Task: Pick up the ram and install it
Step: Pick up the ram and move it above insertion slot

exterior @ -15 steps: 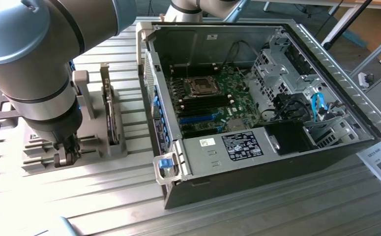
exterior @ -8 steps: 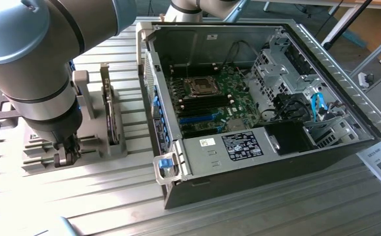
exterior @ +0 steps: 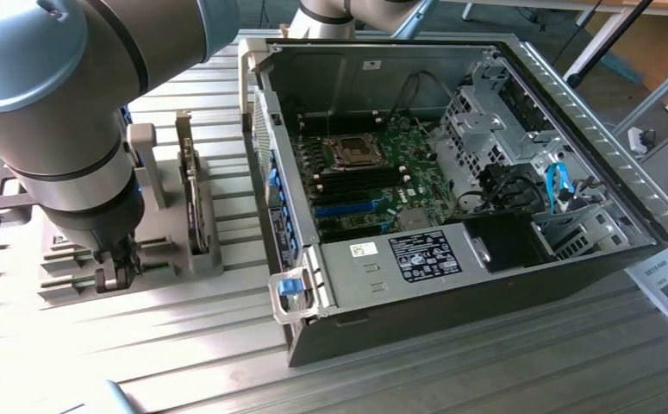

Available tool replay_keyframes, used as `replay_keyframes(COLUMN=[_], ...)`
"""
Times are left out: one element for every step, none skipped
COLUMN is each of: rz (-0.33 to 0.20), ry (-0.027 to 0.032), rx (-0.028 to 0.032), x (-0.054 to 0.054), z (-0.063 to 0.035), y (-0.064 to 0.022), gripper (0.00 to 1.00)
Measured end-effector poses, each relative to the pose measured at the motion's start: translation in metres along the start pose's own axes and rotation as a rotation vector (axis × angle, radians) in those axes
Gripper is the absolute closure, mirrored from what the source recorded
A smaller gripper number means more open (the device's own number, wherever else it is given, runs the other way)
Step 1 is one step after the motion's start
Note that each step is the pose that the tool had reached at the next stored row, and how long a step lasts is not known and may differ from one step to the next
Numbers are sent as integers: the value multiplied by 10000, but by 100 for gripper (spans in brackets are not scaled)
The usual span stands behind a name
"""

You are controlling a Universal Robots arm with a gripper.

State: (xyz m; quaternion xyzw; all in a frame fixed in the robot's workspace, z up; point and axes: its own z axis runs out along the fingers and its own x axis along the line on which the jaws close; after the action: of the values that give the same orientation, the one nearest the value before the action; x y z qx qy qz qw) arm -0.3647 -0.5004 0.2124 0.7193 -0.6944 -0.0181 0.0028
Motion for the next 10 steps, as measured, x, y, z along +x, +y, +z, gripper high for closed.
replay_keyframes(rz=[0,0,0,0,0,0,0,0,0,-1], ry=[0,0,0,0,0,0,0,0,-1,0], rx=[0,0,0,0,0,0,0,0,2,1], x=[0,0,0,0,0,0,0,0,0,0], z=[0,0,0,0,0,0,0,0,-1,-4], y=[0,0,0,0,0,0,0,0,0,0], gripper=[88,88,88,88,88,88,88,88,88,88])
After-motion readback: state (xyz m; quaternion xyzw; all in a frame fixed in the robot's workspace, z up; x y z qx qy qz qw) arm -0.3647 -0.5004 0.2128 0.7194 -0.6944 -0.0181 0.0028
